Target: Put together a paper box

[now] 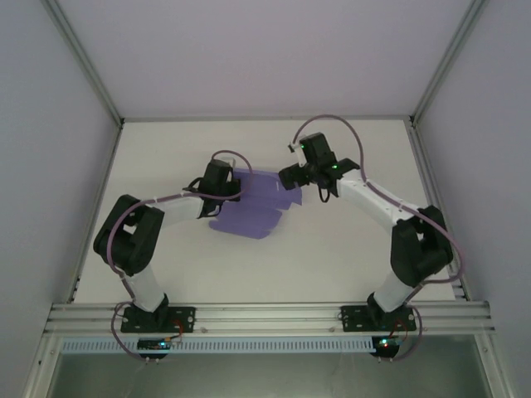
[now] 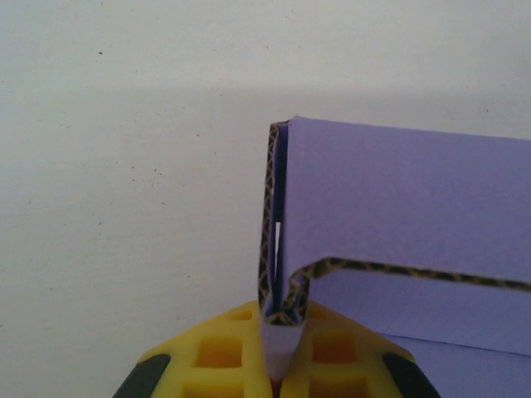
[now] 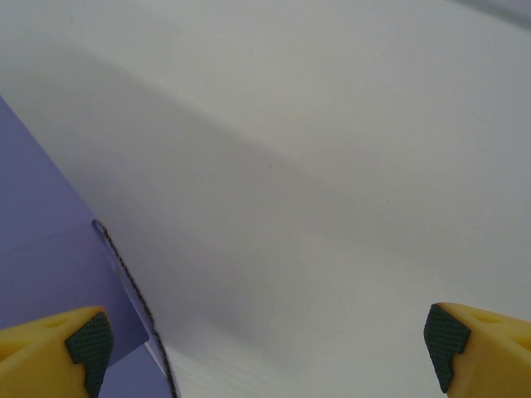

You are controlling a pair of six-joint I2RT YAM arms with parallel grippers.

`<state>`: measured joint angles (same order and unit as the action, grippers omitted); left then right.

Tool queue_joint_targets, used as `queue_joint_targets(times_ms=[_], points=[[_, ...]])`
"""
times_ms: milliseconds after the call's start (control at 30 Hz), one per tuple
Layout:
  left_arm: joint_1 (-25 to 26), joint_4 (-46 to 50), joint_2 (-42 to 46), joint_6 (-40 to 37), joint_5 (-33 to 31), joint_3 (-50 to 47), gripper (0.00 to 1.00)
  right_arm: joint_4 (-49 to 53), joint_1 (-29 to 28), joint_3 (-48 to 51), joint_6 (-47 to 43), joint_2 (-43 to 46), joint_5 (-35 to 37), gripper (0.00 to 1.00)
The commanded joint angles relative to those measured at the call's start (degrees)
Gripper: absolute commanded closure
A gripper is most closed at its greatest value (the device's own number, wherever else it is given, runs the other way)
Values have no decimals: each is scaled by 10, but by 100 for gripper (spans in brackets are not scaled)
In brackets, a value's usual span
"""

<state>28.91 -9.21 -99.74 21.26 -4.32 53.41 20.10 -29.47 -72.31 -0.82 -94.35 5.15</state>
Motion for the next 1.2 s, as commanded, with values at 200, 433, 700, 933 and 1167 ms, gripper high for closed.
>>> queue_joint_targets(times_ms=[200,433,700,933,1167], points=[[4,42,-2,13,6,19,100,-63,-35,-82,19,-114,34,1],[12,45,6,22,-6,14,100,-131,-61,-92,66,-145,162,1],[12,88,11,41,-46,26,100,-37,-61,36,93,-9,187,1],[12,87,15,53,-37,23,100,61,-60,159,180,77,166,1],[12,81,17,46,-22,14,100,-5,-44,192,193,52,162,1]])
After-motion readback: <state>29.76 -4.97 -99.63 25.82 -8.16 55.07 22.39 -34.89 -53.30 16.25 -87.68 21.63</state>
